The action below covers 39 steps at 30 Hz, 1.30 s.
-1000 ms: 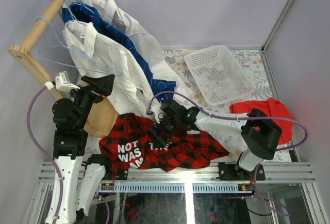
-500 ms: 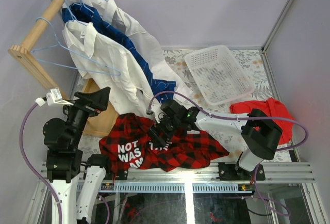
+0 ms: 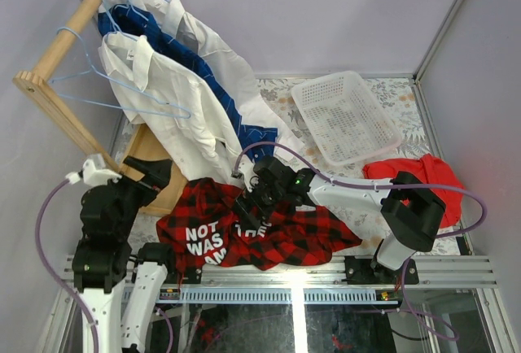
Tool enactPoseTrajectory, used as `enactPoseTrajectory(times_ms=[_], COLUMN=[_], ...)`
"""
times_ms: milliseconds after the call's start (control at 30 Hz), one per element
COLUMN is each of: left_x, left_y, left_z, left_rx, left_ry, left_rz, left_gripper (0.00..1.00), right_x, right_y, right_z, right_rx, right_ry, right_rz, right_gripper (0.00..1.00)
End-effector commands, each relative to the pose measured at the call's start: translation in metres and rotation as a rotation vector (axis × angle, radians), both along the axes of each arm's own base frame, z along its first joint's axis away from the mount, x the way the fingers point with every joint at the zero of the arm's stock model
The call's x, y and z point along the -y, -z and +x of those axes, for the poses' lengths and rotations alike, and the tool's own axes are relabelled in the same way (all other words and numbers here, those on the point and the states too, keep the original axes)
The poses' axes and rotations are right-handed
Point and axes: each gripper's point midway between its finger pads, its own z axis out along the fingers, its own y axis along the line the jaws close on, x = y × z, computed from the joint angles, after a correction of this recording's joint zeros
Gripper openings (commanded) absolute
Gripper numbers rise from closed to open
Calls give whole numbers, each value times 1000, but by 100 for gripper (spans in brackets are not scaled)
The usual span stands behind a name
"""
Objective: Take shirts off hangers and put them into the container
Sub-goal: Place the hanger at the clothesline, then adjust the clothesline at the center of the board.
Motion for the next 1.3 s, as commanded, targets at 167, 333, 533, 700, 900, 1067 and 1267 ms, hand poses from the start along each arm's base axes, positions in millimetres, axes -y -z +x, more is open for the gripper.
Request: enactPoseTrajectory(times_ms=[167, 333, 533, 700, 900, 1067, 1267], left_x=[-76, -80, -101, -123, -140, -150, -174], left_y=[-45, -31, -42, -57, -52, -44, -37], left_z=[-30, 2, 20, 33, 47, 57, 73], left_rx=[131, 9, 50, 29, -15, -35, -72], left_ry=[-412, -419, -523, -610, -685, -669, -597], left_rz=[88, 167, 239, 370, 471, 489, 461], left_gripper=[100, 100, 100, 100, 100, 100, 100], right_x=[-7, -7, -5, 7, 17, 18, 18], right_y=[-14, -16, -21, -20, -4, 3, 2], right_z=[5, 6, -5, -27, -38, -47, -48], right_rx=[28, 30, 3, -43, -70, -44, -43], right_ry=[32, 41, 6, -82, -112, -129, -101], right_rz=[27, 29, 59, 82, 22, -16, 13], right_gripper=[95, 95, 93, 91, 90, 89, 90])
